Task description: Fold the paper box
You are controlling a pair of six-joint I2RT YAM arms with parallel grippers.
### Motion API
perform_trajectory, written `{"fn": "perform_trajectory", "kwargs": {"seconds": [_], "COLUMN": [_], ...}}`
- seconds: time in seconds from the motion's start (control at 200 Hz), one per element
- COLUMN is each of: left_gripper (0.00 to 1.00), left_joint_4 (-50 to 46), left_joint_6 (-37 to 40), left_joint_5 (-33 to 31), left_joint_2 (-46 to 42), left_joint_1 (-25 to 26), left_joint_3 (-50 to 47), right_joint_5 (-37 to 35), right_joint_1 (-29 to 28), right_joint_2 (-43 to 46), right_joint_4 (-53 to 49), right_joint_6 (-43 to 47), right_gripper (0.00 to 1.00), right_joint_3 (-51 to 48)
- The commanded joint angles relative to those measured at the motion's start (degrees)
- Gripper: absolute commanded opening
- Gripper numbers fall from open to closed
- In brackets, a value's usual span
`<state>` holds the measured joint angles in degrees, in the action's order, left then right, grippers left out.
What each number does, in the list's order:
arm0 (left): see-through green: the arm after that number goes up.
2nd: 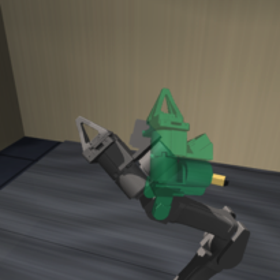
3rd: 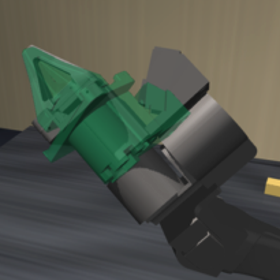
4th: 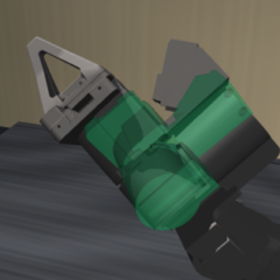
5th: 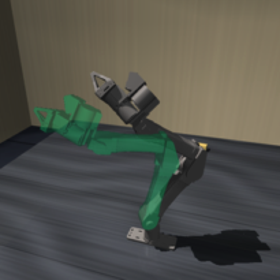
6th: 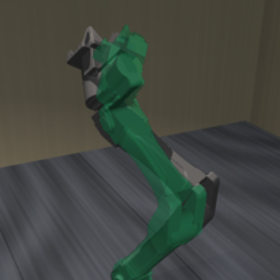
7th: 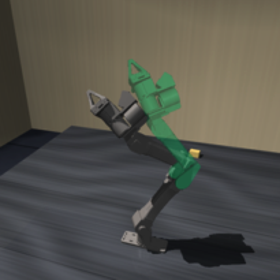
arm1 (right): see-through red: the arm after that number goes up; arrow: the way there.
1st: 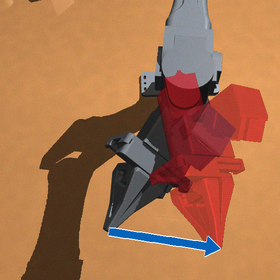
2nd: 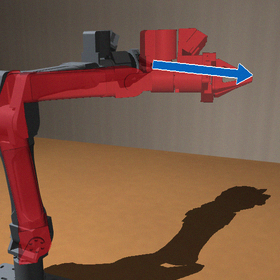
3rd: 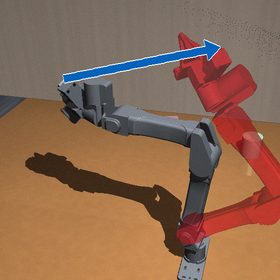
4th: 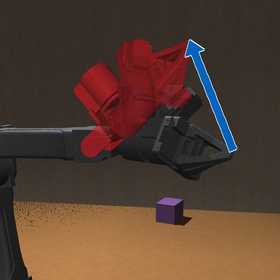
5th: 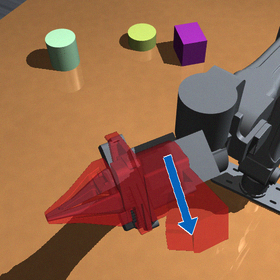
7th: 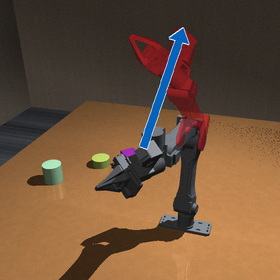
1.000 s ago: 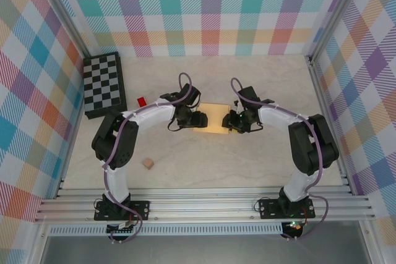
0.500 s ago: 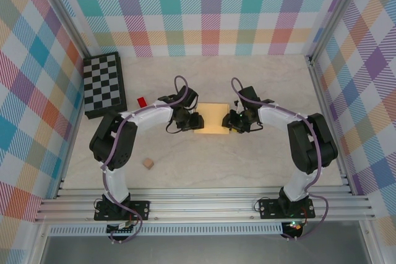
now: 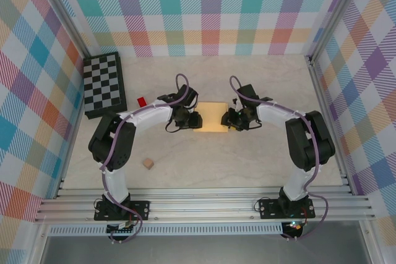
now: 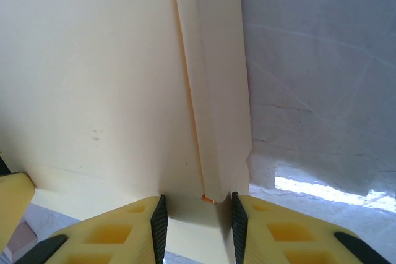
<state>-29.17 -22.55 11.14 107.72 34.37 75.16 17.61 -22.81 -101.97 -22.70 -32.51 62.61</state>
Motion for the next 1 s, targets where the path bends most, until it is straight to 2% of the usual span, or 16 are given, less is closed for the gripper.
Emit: {"fn": "perform_trajectory", "kwargs": {"seconds": [0.0,0.285,0.525,0.745,0.875,1.0], "left_gripper": [0.32,0.33,0.35,0.34,0.27,0.22], "left_joint_4": [2.31,-0.14,-0.41,0.73,2.92,3.59], "left_joint_6": [4.57,10.61,11.82,8.33,4.09,1.17], "left_joint_5": [1.08,-3.59,-4.01,-0.45,2.92,2.18], "left_joint_2": [1.26,3.53,2.87,1.9,0.9,-0.14], "left_joint_1": [0.74,0.68,0.68,0.7,0.7,0.7], "left_joint_3": [0.9,1.31,1.62,3.43,3.72,3.91], "right_joint_5": [0.41,0.11,-0.2,1.47,4.78,6.34], "right_joint_1": [-0.31,-0.05,0.88,1.19,1.3,1.31], "right_joint_2": [-1.95,-3.22,-3.67,-3.36,-2.73,-2.11], "right_joint_4": [-1.34,-2.47,-4.11,-4.62,-2.78,-1.91], "right_joint_6": [1.93,3.29,4.57,3.96,1.84,0.53], "right_gripper": [0.35,0.34,0.33,0.33,0.32,0.31], "right_joint_3": [1.59,2.24,3.55,5.54,5.68,6.01]}}
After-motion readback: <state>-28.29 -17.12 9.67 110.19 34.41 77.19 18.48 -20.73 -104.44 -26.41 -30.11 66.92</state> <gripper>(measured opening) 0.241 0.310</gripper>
